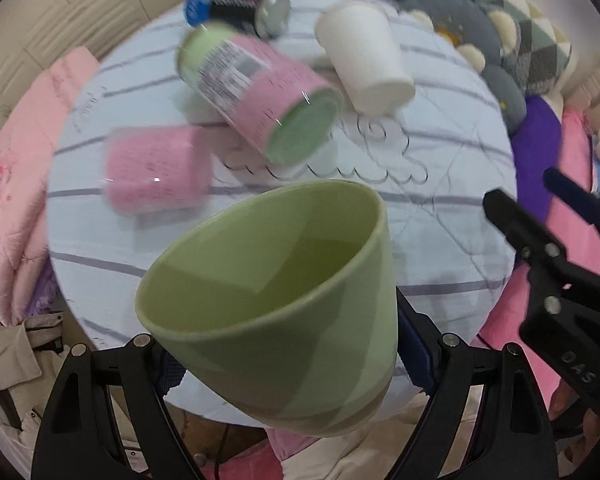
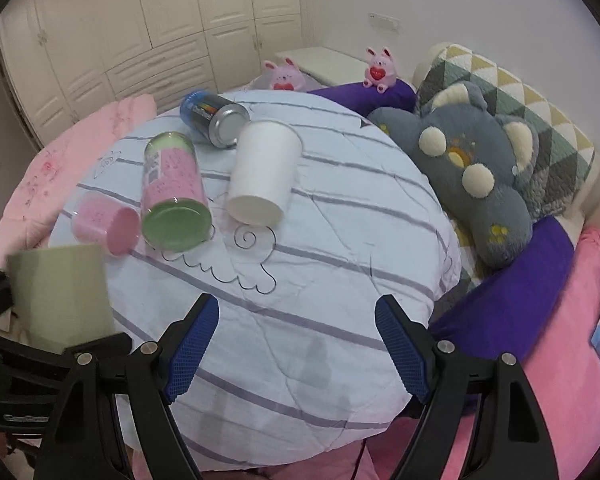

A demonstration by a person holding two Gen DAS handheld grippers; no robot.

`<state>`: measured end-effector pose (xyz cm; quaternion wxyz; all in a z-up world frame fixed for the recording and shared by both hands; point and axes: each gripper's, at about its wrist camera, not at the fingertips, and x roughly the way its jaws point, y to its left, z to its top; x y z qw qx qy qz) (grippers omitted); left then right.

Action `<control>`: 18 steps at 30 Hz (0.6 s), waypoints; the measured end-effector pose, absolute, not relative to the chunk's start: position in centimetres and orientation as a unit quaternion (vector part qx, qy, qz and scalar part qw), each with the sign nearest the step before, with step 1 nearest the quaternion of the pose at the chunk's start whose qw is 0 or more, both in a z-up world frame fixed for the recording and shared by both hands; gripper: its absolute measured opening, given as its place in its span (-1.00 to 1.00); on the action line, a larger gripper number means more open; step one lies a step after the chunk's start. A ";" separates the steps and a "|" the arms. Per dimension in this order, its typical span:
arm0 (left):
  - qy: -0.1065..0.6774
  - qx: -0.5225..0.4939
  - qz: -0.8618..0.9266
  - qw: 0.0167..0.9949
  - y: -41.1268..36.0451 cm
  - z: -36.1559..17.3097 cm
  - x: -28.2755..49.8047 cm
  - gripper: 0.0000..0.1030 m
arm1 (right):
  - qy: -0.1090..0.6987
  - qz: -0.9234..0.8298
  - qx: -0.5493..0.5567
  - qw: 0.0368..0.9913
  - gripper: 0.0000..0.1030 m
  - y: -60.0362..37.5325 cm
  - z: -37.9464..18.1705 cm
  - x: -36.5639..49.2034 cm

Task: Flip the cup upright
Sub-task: 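Lift the pale green cup with the left gripper and rotate it upright, then pass the upright green cup from the left gripper into the right gripper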

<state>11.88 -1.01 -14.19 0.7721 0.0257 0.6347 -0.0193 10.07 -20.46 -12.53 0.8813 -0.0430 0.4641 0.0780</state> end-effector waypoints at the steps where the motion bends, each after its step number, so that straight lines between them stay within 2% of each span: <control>1: 0.638 0.026 -0.020 0.770 -1.1 -14.6 12.1 0.69 | 0.465 0.076 -0.047 0.881 0.59 -20.5 -12.7 10.1; 7: 0.627 0.022 -0.029 0.778 -1.3 -14.5 12.5 0.75 | 0.477 0.085 -0.044 0.874 0.59 -20.3 -13.5 11.1; 9: 0.614 0.036 -0.035 0.788 -1.5 -13.9 12.3 0.98 | 0.480 0.091 -0.042 0.871 0.59 -20.1 -13.6 11.4; 18: 0.582 0.053 -0.042 0.810 -0.7 -12.5 10.0 1.00 | 0.520 0.153 0.043 0.839 0.59 -19.5 -12.8 12.4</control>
